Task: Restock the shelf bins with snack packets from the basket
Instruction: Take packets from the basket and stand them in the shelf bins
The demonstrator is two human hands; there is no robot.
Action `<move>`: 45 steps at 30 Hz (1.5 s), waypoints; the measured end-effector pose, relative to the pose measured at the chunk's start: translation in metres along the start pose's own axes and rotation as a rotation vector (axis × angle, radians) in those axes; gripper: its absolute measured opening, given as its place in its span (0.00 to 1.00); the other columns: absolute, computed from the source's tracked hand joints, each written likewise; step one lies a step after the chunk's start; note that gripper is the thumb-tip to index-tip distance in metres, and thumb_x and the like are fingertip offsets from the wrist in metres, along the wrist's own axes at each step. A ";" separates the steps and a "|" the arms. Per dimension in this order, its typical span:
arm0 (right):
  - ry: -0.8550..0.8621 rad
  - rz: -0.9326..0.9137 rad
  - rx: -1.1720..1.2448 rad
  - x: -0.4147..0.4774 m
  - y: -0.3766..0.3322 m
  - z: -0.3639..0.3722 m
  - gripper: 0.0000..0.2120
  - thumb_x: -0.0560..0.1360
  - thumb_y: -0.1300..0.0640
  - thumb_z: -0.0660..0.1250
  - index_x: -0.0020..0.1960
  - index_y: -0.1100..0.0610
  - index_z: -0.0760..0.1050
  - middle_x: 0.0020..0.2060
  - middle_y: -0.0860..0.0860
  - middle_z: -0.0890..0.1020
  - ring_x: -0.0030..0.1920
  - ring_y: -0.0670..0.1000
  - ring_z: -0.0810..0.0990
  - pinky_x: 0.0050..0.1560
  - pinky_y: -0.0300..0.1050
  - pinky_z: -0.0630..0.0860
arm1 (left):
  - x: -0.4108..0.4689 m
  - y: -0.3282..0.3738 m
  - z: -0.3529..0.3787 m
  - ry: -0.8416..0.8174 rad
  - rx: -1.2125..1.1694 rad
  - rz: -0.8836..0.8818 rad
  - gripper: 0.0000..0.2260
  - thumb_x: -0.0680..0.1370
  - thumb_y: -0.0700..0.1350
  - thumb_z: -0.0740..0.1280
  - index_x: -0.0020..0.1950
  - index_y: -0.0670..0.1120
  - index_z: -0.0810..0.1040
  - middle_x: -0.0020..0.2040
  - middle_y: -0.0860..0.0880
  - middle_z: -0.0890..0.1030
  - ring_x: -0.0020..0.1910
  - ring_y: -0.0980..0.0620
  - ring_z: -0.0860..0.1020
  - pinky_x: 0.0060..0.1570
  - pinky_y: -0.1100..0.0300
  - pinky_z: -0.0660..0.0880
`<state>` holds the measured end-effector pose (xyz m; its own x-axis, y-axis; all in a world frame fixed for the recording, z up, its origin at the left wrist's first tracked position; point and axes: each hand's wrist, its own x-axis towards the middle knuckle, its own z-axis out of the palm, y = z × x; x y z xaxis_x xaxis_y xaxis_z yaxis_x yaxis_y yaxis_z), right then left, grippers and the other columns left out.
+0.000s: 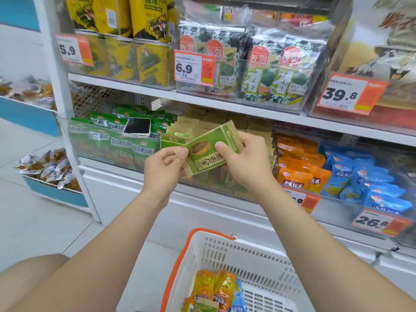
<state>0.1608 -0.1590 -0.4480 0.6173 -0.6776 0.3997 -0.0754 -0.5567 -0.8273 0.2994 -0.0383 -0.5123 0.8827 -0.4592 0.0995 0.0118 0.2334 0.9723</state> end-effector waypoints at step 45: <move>-0.380 -0.198 -0.693 0.112 -0.034 0.109 0.11 0.77 0.59 0.63 0.53 0.53 0.84 0.53 0.51 0.85 0.56 0.57 0.80 0.67 0.64 0.72 | 0.056 0.029 -0.017 0.308 0.946 0.369 0.06 0.83 0.47 0.69 0.58 0.51 0.75 0.56 0.51 0.75 0.46 0.46 0.76 0.41 0.50 0.71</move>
<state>0.3181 -0.1639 -0.4179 0.8843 -0.3955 0.2483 -0.3276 -0.9043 -0.2738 0.3573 -0.0430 -0.4818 0.8396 -0.2281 0.4930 -0.5344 -0.5091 0.6747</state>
